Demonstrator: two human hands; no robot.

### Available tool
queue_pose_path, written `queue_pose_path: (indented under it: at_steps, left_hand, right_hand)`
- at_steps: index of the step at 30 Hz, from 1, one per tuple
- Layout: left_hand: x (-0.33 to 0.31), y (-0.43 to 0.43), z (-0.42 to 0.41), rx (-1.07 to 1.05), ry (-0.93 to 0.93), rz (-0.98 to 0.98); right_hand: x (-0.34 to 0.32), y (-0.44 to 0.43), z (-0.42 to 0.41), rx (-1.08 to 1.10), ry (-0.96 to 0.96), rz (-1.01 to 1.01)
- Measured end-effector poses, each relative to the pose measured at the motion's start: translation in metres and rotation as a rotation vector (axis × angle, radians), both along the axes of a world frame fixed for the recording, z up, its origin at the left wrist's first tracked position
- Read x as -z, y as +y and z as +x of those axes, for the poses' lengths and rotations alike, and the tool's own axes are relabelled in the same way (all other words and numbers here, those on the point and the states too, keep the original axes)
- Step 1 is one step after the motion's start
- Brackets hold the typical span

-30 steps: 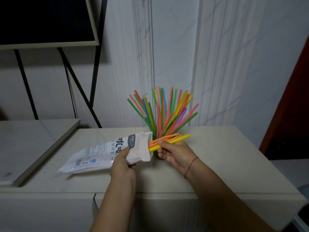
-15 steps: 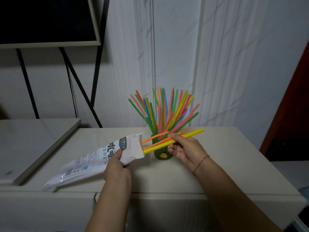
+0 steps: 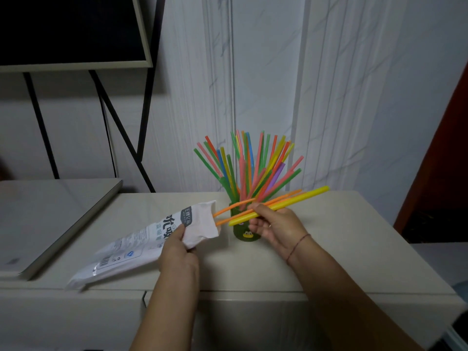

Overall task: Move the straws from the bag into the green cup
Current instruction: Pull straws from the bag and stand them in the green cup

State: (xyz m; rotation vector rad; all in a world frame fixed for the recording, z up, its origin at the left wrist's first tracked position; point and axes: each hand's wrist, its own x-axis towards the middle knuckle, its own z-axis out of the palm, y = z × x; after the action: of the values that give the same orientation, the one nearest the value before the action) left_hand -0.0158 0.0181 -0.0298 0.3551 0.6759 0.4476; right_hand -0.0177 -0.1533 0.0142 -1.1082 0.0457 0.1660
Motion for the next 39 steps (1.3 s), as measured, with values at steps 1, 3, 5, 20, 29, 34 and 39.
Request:
queue_pose_path:
  at_steps: [1,3,5,20,29,34,39]
  left_hand:
    - [0.001,0.004,0.001,-0.006,0.002,0.012]
    - [0.004,0.011,0.003,-0.020,0.003,0.027]
    - [0.009,0.019,0.006,-0.036,0.002,0.035]
    - [0.026,0.037,0.018,0.001,0.058,0.053]
    - [0.022,0.032,0.012,0.064,0.017,0.042]
    - [0.016,0.026,0.011,-0.031,0.054,0.055]
    - [0.013,0.020,0.011,-0.034,0.068,0.033]
  right_hand:
    - [-0.003,-0.007,0.002,0.036,-0.005,0.011]
    - [-0.009,-0.020,0.006,0.103,-0.016,0.027]
    - [-0.012,-0.032,0.010,0.166,-0.029,0.017]
    - [-0.015,-0.064,0.025,0.516,-0.210,-0.255]
    - [-0.016,-0.045,0.028,0.470,-0.292,-0.607]
    - [-0.009,-0.029,0.039,0.396,-0.309,-0.708]
    - [0.004,-0.016,0.050,0.324,-0.272,-0.743]
